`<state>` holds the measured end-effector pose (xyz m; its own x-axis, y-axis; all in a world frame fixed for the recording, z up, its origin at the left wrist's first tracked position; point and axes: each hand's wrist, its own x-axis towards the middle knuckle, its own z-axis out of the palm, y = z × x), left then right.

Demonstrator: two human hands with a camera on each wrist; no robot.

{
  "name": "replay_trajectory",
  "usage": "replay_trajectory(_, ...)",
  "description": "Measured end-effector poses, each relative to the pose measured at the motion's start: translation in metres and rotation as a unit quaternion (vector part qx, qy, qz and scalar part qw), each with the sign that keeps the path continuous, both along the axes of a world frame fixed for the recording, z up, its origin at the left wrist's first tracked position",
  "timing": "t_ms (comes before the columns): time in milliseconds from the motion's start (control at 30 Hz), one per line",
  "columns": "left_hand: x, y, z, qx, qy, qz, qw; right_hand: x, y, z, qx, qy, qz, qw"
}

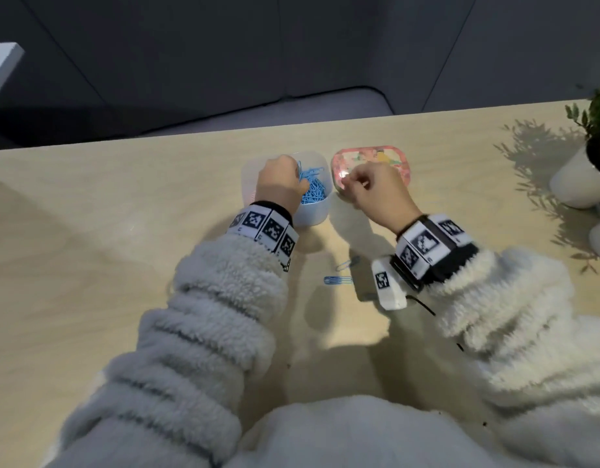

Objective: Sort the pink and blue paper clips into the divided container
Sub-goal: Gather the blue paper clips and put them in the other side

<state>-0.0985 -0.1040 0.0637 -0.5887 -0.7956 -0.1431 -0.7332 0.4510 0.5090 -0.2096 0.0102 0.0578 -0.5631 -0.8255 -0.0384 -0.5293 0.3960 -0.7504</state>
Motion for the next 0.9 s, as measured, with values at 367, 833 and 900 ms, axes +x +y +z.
replay_trajectory(367,0.017,0.045,-0.027,-0.113,0.065,-0.207,0.970,0.016,0.104,-0.060,0.252,-0.018,0.110,0.961)
replay_trajectory(833,0.054,0.104,-0.087,-0.021,-0.128,-0.260,0.957,0.023,0.082,-0.065,0.171,0.039,0.157,0.972)
replay_trajectory(900,0.055,0.103,-0.086,-0.053,-0.172,-0.275,0.944,0.022,0.073,-0.065,0.179,0.055,0.159,0.969)
